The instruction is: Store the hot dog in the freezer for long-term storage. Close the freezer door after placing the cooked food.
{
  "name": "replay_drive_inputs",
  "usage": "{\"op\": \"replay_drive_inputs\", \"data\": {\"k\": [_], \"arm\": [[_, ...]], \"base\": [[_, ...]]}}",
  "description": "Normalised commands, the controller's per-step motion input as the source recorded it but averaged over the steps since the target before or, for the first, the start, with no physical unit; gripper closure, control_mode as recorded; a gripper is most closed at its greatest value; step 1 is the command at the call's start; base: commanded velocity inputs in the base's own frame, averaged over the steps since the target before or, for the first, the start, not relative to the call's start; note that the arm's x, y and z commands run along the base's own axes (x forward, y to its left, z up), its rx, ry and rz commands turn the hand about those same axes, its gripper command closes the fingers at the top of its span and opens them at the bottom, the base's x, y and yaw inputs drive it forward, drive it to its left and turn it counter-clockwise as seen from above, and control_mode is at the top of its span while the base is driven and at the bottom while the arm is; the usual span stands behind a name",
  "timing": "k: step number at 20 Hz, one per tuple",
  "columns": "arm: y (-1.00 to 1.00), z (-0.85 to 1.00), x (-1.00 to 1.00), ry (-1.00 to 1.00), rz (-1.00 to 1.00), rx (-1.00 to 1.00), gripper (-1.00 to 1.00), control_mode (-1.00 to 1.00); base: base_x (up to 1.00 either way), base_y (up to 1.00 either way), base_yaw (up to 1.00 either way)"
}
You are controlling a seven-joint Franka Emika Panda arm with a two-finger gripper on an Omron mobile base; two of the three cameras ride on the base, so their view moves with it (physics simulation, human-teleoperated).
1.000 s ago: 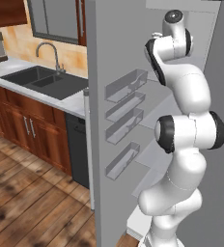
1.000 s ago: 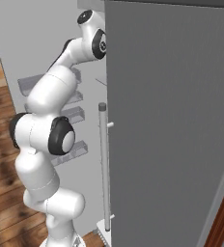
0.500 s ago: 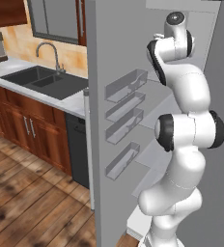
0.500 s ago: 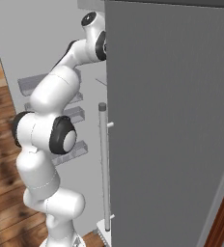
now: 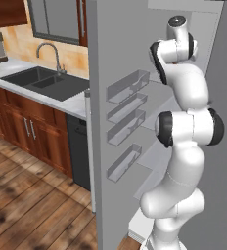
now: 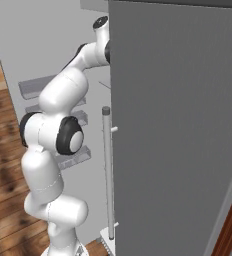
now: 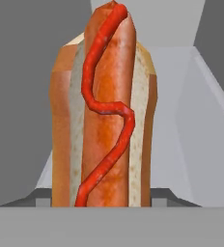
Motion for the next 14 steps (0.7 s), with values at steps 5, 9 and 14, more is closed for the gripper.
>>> {"op": "replay_drive_inputs", "data": {"k": [5,9,14], "arm": [[-0.11,-0.21,0.22,0.14,0.00,0.00,1.00,-1.00],[-0.15,-0.24,0.17,0.12,0.00,0.00,1.00,-1.00],[-0.06,-0.25,0.19,0.10,0.00,0.00,1.00,-1.00]], "base": [[0.00,0.00,0.00],[0.00,0.00,0.00],[0.00,0.00,0.00]]}}
